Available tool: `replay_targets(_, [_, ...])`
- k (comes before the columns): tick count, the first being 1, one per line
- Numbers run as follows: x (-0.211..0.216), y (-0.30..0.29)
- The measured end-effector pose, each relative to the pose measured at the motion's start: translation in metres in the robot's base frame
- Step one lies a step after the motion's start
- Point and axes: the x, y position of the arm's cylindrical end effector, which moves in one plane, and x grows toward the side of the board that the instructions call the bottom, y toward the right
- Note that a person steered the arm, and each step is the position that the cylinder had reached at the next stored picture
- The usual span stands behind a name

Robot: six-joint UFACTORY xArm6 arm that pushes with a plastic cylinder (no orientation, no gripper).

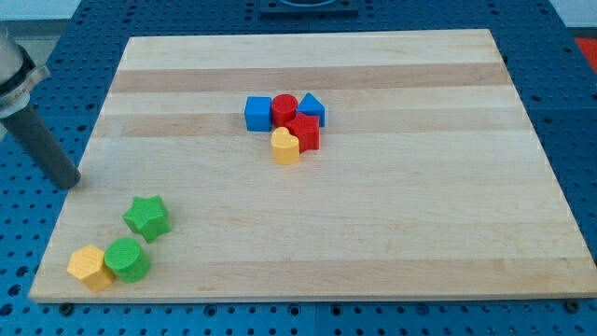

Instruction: Slightly move the green star diagonal to green circle

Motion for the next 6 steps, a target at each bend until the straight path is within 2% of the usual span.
replay_targets(2, [0.025,0.000])
replay_targets(3, [0.059,0.002])
replay_targets(4, [0.058,0.046])
replay_targets(5, [0.033,0.119])
replay_targets(6, [0.031,0.180])
